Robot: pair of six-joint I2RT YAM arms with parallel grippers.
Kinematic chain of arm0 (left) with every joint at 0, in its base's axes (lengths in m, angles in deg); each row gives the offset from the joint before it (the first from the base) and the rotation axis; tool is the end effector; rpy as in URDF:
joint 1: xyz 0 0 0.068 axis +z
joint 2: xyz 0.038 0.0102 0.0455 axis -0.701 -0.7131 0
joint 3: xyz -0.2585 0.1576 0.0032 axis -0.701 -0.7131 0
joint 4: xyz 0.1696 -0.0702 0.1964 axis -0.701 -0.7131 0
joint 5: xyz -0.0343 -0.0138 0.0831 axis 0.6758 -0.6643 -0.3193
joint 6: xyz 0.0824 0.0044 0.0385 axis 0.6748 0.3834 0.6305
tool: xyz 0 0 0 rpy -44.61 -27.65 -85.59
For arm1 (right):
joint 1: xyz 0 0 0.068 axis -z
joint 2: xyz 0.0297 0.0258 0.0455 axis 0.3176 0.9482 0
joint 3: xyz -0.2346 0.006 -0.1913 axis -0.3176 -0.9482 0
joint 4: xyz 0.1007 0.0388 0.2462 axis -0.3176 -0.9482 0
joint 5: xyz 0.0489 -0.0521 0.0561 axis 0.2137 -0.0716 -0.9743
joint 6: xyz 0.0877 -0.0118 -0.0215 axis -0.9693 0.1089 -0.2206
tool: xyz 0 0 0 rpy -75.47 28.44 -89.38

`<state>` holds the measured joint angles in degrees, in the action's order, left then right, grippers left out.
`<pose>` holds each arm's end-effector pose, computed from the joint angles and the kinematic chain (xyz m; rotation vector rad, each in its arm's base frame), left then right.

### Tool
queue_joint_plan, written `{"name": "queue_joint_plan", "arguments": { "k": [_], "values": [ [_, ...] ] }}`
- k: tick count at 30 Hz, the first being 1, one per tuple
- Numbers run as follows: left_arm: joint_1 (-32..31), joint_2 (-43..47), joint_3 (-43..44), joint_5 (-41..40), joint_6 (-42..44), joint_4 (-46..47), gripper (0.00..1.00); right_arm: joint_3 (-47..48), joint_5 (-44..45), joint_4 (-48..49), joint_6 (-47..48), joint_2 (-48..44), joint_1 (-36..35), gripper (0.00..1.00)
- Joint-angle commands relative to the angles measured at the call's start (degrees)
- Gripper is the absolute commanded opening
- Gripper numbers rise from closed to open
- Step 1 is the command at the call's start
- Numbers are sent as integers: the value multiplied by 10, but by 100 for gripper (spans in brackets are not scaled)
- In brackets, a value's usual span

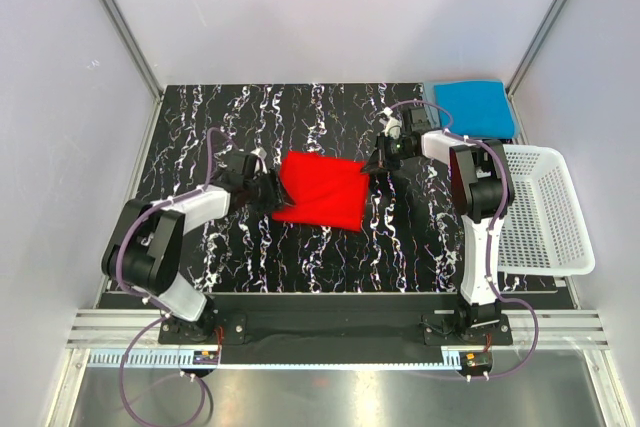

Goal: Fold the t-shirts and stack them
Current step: Fold the tshirt

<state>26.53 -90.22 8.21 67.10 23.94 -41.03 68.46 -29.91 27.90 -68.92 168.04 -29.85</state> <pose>0.3118 -0.1288 0.1485 -0.2817 2.5717 -0.7945 0.4784 0.1512 0.1090 -0.2821 2.5390 1.0867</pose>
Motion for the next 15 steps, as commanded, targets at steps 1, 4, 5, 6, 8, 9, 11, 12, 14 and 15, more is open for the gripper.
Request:
{"name": "queue_joint_plan", "arguments": {
  "k": [1, 4, 5, 6, 8, 9, 11, 12, 14, 15],
  "values": [
    [8, 51, -13, -19, 17, -74, 51, -19, 18, 27, 9, 11, 2, 0],
    [8, 82, -2, 22, 18, -78, 53, -27, 9, 40, 7, 11, 1, 0],
    [8, 85, 2, 32, 18, -75, 53, -28, 8, 44, 5, 12, 2, 0],
    [8, 88, 2, 39, 18, -74, 53, -29, 7, 45, 5, 11, 3, 0],
    [8, 92, -6, 47, 18, -60, 53, -29, 6, 45, 5, 13, 3, 0],
    [7, 86, -11, 48, 18, -56, 53, -28, 5, 44, 5, 13, 2, 0],
    [8, 74, -22, 47, 20, -49, 53, -26, 3, 44, 7, 13, 2, 0],
    [8, 61, -26, 43, 21, -46, 52, -26, 2, 42, 7, 13, 2, 0],
    [8, 49, -40, 15, 25, -48, 52, -25, 2, 41, 7, 12, 3, 0],
    [8, 44, -43, 0, 28, -51, 52, -25, 2, 39, 8, 12, 1, 0]
  ]
}}
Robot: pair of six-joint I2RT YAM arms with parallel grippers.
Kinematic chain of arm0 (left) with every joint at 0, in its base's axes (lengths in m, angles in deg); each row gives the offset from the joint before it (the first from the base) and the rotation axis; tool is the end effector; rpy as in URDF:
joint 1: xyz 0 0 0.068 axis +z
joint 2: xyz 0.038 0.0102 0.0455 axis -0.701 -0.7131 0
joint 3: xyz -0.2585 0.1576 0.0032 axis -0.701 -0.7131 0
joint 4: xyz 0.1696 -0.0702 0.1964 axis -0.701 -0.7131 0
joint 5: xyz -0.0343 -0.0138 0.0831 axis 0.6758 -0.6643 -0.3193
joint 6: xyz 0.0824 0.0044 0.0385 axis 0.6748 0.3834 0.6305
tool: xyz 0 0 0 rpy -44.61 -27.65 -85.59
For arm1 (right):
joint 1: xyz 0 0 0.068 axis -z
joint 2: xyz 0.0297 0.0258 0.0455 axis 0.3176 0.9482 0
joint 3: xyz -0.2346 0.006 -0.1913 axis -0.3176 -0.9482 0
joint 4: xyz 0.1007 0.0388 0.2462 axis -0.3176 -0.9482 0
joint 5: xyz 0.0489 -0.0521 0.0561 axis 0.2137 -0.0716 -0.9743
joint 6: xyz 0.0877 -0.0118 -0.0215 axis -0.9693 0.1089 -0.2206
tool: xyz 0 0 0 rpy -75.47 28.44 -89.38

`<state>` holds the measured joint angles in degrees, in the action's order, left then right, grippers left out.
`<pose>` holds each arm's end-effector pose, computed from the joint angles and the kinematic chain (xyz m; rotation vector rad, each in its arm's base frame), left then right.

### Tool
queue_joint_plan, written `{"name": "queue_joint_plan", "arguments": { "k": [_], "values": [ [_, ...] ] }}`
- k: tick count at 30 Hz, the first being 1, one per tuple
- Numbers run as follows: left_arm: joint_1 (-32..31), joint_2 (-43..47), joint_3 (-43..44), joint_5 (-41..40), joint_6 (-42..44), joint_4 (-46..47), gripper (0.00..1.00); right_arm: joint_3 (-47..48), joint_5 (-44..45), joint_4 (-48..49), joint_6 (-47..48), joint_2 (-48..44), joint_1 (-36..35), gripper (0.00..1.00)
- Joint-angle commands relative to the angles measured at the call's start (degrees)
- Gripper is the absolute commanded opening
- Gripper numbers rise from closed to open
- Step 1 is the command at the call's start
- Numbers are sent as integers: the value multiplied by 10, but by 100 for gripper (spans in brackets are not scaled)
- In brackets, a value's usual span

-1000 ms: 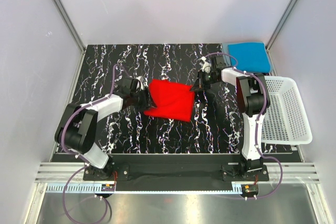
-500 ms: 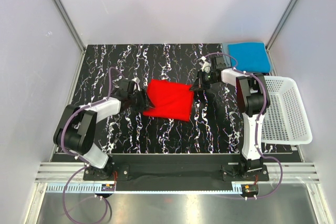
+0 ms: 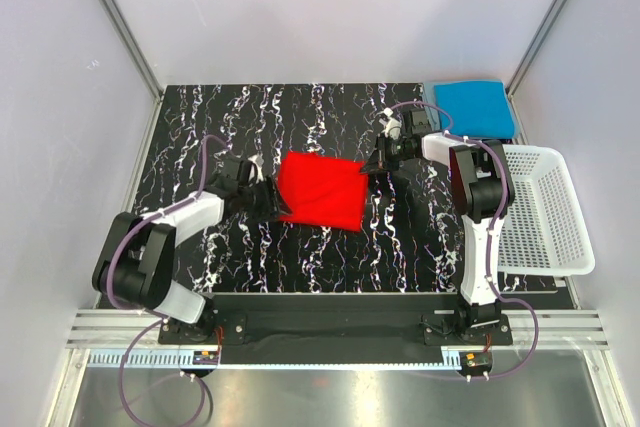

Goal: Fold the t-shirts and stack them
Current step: Fold the tshirt

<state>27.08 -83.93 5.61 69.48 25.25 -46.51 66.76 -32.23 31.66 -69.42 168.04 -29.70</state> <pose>0.2852 -0.1204 0.1596 -0.2569 2.6051 -0.8234 0.4775 0.1521 0.1067 -0.2989 2.4946 1.1353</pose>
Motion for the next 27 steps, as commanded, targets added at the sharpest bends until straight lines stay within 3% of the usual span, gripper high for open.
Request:
{"name": "queue_joint_plan", "arguments": {
  "k": [1, 9, 13, 18, 21, 27],
  "values": [
    [2, -30, -20, -44, 16, 2, 52, -7, 27, 0, 14, 11, 0, 0],
    [4, -11, -19, -62, 11, -27, 51, -4, 31, -11, 27, 4, 0, 0],
    [3, 72, 5, -49, 21, -77, 52, -4, 44, -23, 41, -18, -1, 0],
    [4, 151, 112, -39, 94, -194, 55, 10, 103, -60, 82, -57, 0, 0],
    [6, 152, 175, -18, 146, -254, 56, 28, 146, -91, 105, -80, 0, 0],
    [25, 149, 200, -5, 219, -298, 56, 57, 227, -141, 174, -126, 0, 0]
  ]
}}
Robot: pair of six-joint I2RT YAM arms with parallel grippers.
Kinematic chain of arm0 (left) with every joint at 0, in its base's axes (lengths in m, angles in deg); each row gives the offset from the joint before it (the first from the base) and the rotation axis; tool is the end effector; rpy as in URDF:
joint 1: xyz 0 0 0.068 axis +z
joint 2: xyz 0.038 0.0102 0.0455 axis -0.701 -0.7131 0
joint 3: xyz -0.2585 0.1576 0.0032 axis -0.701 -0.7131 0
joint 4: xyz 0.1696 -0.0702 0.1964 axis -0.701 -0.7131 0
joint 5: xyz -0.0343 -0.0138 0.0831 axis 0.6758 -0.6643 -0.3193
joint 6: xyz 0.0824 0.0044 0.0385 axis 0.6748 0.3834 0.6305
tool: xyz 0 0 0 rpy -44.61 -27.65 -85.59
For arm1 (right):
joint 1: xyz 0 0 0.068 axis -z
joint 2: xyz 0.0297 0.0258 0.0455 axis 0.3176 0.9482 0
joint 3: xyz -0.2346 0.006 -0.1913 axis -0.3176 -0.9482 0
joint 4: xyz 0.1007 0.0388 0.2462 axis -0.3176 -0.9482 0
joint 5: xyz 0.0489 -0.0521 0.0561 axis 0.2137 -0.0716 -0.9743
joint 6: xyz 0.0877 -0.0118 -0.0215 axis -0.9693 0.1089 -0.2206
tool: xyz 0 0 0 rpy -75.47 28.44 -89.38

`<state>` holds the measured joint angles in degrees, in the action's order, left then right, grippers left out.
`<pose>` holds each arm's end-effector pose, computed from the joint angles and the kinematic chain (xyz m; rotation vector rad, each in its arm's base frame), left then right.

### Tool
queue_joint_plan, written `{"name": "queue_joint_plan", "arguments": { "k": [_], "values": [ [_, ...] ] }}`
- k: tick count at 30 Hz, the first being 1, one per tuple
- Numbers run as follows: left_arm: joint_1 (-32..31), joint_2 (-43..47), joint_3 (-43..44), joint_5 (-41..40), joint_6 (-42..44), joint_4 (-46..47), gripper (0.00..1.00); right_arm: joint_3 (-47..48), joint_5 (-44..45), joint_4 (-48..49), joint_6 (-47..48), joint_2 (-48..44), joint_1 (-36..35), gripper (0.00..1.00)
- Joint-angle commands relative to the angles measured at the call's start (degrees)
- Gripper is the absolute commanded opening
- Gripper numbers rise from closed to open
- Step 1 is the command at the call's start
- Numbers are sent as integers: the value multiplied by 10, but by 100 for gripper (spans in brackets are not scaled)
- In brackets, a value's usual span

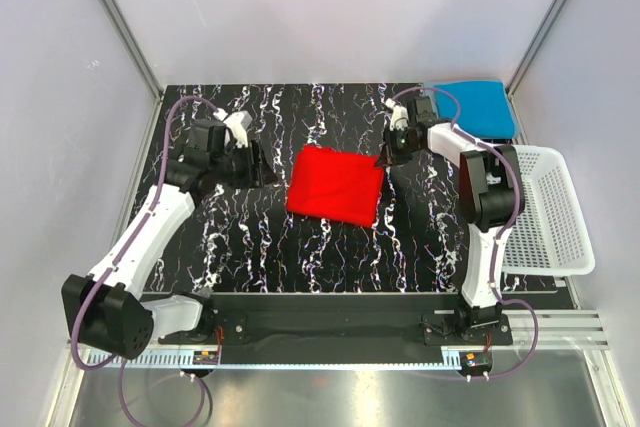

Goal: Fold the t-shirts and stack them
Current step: Neatly place the folded tshirt to the corner

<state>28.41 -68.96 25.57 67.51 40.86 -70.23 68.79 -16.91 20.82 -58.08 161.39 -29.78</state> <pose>0.2688 -0.1055 0.3142 0.0932 2.3608 -0.7037 0.4721 0.1339 0.1478 -0.4330 2.5284 0.7219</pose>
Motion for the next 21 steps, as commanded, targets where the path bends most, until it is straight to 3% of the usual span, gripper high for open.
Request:
{"name": "queue_joint_plan", "arguments": {
  "k": [1, 9, 13, 21],
  "values": [
    [14, 0, -2, -7, 69, -61, 56, 44, 86, -41, 69, -62, 2, 0],
    [14, -5, -46, -81, 92, -42, 56, 154, 204, -127, 152, -63, 28, 0],
    [14, 5, -53, -66, 90, -30, 56, 196, 212, -151, 192, -60, 52, 0],
    [15, 8, -59, -66, 89, -28, 56, 247, 202, -108, 301, -47, 92, 0]
  ]
}}
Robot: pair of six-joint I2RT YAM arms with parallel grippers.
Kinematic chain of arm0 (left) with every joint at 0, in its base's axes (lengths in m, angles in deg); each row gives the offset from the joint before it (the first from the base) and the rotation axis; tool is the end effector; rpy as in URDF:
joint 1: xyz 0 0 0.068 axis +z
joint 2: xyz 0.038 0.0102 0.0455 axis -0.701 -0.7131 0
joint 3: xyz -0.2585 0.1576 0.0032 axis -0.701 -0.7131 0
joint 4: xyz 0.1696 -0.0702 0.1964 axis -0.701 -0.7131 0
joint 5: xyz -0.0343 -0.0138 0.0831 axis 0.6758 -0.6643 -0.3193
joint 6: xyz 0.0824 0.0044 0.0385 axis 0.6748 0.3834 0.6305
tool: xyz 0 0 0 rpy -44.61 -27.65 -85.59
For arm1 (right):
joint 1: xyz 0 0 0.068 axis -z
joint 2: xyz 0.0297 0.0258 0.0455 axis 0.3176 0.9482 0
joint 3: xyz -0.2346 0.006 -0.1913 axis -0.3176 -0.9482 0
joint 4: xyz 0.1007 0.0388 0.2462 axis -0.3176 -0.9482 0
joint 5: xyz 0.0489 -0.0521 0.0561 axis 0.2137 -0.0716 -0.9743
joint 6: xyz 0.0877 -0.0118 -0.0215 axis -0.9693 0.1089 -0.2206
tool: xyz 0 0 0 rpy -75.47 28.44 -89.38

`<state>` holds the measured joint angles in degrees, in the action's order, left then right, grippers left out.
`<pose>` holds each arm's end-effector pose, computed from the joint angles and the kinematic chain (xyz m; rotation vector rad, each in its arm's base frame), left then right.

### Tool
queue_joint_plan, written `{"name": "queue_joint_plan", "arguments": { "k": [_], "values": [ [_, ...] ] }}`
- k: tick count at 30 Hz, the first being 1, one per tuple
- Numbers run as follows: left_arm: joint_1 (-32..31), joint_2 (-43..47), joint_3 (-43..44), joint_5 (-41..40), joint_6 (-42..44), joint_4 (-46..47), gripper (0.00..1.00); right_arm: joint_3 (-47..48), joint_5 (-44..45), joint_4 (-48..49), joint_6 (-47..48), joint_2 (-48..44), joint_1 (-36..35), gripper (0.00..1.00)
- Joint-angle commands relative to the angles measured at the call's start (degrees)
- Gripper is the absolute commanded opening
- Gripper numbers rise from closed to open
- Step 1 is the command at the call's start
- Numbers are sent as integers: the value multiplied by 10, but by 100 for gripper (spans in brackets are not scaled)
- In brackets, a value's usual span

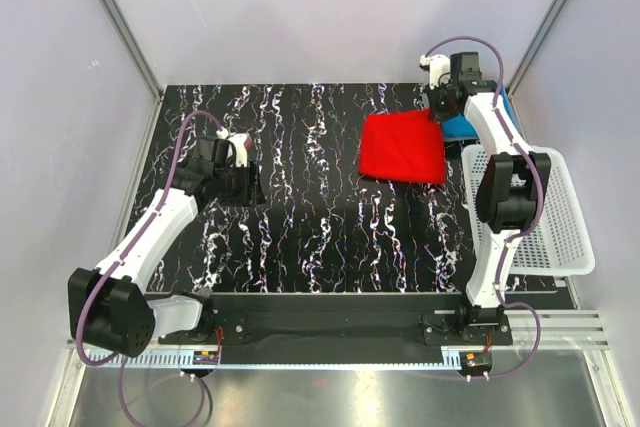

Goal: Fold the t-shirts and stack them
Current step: Neatly place the folded tshirt to the corner

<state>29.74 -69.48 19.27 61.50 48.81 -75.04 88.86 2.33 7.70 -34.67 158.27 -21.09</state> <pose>0.2563 -0.0868 0.2618 0.1528 2.5371 -0.4793 0.5180 0.0367 0.2670 -0.6133 2.3259 0.0321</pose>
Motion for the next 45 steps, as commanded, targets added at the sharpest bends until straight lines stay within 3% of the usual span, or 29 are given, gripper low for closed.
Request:
{"name": "queue_joint_plan", "arguments": {
  "k": [1, 11, 27, 38, 45],
  "values": [
    [2, 11, 3, -3, 10, 20, 56, 54, 10, 24, 74, -12, 7, 0],
    [2, 6, -1, 15, 6, 23, 56, 109, 6, 41, 168, 18, 48, 0],
    [2, 1, -2, 24, 5, 24, 56, 69, -77, 78, 153, -77, 111, 0],
    [2, 6, -3, 30, 6, 24, 56, 159, -83, 17, 161, -50, 129, 0],
    [2, 5, -4, 41, 5, 27, 56, 165, -84, 14, 148, -45, 156, 0]
  ]
}}
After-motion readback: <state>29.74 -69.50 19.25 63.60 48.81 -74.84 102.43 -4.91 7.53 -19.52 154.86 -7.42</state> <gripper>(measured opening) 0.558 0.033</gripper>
